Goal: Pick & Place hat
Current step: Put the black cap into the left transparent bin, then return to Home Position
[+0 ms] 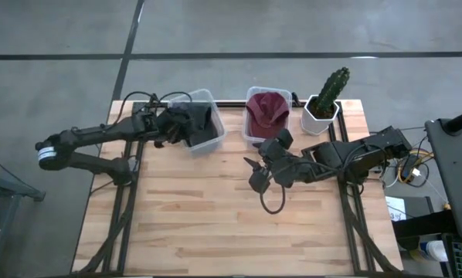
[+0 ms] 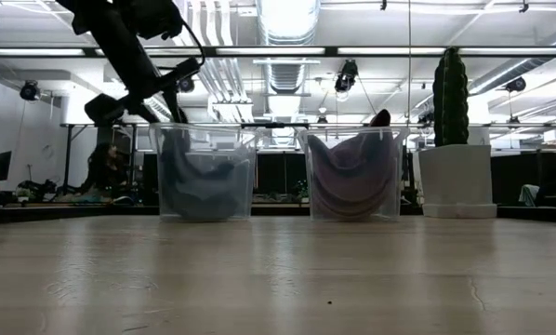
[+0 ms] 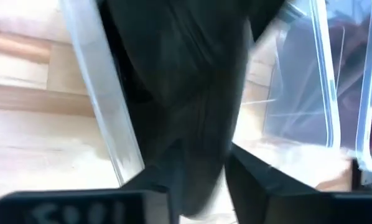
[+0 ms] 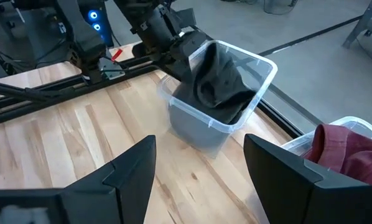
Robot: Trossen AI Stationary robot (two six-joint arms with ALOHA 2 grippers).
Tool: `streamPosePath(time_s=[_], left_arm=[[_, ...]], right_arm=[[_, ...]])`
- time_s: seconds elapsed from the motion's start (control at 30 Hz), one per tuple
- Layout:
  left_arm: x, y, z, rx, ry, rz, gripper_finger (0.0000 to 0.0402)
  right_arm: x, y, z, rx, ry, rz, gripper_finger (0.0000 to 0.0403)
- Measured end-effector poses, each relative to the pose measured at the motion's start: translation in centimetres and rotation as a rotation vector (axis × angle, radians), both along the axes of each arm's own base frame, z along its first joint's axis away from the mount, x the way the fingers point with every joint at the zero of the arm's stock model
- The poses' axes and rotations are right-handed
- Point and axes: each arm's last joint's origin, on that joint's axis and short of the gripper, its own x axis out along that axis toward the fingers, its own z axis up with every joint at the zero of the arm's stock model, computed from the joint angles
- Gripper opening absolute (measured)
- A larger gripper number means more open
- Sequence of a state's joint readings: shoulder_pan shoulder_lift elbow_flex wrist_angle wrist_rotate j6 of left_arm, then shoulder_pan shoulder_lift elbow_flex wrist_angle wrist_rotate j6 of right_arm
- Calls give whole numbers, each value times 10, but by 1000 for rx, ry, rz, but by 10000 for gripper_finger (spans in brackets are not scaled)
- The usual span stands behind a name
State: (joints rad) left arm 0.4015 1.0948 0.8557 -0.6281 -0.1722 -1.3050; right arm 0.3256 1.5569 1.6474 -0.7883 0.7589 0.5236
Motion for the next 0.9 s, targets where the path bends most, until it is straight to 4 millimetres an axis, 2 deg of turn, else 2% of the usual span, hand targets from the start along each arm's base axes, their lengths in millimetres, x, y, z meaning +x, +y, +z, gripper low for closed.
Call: streamPosePath(time_s=[0.2,0.4,0.57,0.7,0.9], left_arm=[[2,1,10,3,-57,26,160],[5,2,34,63,-102,-14,166],[6,2,42,86,-117,-59,164],[8,1,43,90,-131,-123,131],[13,-2,51,156,-193,-246,20]], right_arm=[[0,0,0,0,0,1,235],[0,0,0,-17,12,11,233],[0,0,-9,-21,56,11,223],[1,1,-13,47,68,46,174],[3,-3,-18,129,106,108,29]])
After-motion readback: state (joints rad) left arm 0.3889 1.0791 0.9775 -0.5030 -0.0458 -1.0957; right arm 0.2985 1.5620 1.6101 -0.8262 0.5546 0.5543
